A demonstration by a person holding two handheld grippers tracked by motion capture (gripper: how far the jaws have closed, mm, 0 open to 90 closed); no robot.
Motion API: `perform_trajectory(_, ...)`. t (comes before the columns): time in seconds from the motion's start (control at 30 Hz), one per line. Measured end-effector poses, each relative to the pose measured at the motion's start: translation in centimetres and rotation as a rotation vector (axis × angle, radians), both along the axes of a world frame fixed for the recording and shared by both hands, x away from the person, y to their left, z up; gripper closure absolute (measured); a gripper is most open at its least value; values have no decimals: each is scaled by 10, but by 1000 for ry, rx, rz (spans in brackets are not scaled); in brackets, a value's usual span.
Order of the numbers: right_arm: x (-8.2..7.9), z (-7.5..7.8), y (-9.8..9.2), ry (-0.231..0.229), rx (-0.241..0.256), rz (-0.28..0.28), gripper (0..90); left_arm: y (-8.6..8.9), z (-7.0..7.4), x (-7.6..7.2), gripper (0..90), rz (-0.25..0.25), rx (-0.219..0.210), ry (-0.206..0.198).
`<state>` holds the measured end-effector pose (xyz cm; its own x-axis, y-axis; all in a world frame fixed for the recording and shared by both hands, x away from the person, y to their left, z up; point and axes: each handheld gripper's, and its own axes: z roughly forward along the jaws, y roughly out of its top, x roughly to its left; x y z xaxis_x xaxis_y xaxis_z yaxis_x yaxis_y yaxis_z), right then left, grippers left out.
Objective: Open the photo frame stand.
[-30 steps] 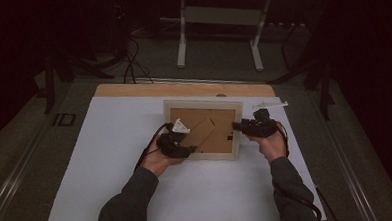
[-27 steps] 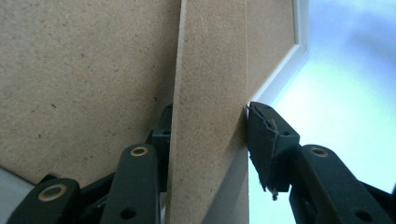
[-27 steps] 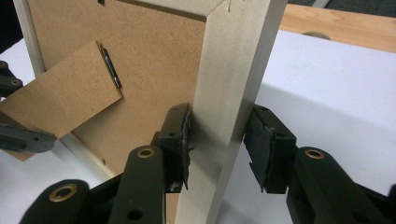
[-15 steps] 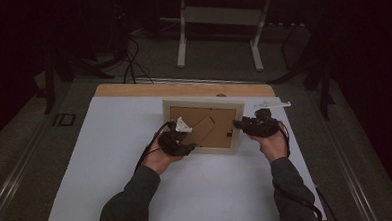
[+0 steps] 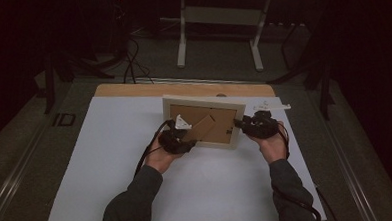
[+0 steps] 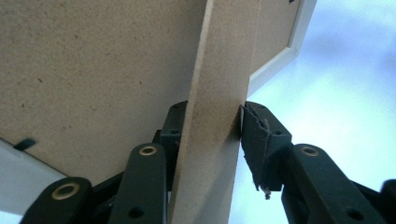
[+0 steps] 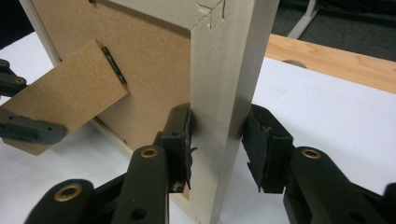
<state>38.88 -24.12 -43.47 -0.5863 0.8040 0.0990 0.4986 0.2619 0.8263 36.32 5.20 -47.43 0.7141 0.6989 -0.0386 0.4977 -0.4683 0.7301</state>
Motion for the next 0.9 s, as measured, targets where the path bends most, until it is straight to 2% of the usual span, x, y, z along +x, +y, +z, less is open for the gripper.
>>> perform_trajectory(0.27, -5, 0, 2, -26, -15, -7, 626, -1, 0, -1, 647, 7, 19, -11)
perform_trajectory(0.9, -7, 4, 11, -74, -59, -7, 627, 0, 0, 2, 656, 31, 28, -29)
